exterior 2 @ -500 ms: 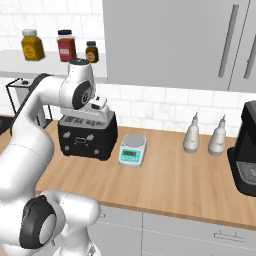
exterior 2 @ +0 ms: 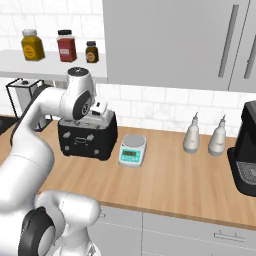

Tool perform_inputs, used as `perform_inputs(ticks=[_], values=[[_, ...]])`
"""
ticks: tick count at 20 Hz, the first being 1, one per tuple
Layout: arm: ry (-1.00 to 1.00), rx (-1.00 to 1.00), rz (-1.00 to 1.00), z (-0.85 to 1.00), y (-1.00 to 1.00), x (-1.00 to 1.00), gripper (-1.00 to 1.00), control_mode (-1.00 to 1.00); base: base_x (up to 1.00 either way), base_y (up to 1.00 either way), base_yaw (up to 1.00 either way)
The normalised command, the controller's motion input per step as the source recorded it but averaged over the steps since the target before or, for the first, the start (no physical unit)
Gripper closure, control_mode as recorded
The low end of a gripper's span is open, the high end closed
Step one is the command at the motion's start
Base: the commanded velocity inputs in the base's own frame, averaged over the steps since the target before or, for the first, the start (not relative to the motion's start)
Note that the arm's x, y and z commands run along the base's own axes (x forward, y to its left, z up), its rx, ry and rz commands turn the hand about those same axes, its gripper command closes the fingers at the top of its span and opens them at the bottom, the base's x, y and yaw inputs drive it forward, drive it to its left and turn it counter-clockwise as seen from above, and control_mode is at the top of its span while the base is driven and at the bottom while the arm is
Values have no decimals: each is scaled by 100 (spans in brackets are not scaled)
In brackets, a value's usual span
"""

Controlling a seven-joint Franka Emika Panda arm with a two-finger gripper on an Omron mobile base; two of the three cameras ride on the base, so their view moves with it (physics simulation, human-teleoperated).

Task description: Start the toaster. Once the lever pops up, take the bread to the plate on the dining counter.

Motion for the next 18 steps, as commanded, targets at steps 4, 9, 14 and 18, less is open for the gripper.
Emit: perform_inputs(ticks=[4, 9, 14, 18], values=[[-17, 0, 0, -61, 0, 0, -100, -100, 0, 0, 0], [-8, 0, 0, -35, 6, 13, -100, -100, 0, 0, 0], [0, 0, 0, -22, 1, 43, -100, -100, 0, 0, 0], [0, 0, 0, -6, 0, 51, -100, -100, 0, 0, 0]])
